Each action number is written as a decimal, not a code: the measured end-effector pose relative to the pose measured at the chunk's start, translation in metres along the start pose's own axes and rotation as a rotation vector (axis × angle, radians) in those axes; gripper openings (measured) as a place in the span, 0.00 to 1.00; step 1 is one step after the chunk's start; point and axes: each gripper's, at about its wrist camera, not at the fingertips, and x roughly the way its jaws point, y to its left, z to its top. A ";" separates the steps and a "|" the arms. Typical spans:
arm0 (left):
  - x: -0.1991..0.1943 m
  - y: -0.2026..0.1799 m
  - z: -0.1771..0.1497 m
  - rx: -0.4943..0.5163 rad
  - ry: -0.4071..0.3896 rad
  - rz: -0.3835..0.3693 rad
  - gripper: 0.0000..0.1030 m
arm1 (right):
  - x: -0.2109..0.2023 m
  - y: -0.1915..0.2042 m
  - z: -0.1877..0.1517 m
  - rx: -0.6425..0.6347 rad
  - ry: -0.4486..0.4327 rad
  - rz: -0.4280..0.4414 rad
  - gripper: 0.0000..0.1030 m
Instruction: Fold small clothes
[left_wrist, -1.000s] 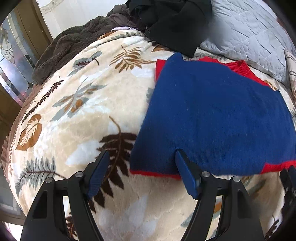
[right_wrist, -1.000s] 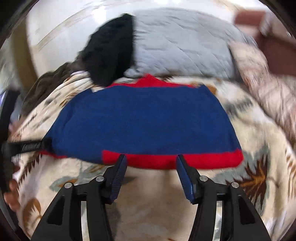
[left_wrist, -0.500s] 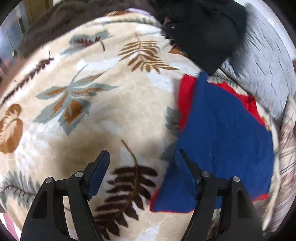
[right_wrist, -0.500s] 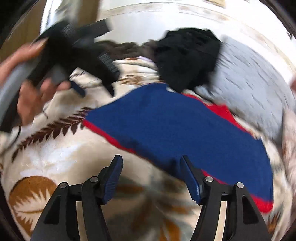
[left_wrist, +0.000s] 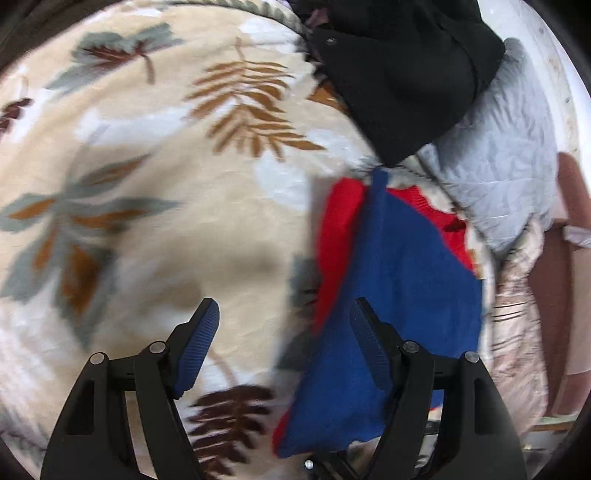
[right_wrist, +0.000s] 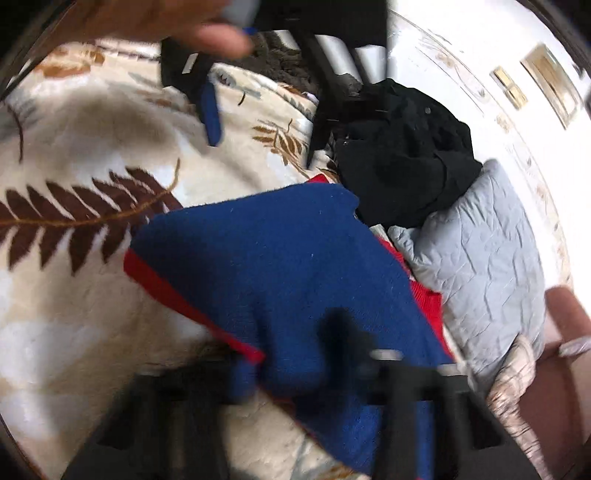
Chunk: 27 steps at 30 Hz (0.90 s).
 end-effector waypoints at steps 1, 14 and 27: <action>0.003 -0.003 0.004 -0.005 0.010 -0.027 0.71 | -0.002 0.001 0.000 -0.008 -0.014 -0.014 0.20; 0.061 -0.050 0.014 0.102 0.145 -0.134 0.70 | -0.021 -0.025 -0.010 0.066 -0.168 -0.019 0.12; 0.018 -0.100 -0.005 0.148 -0.010 -0.125 0.16 | -0.045 -0.077 -0.031 0.267 -0.185 0.047 0.12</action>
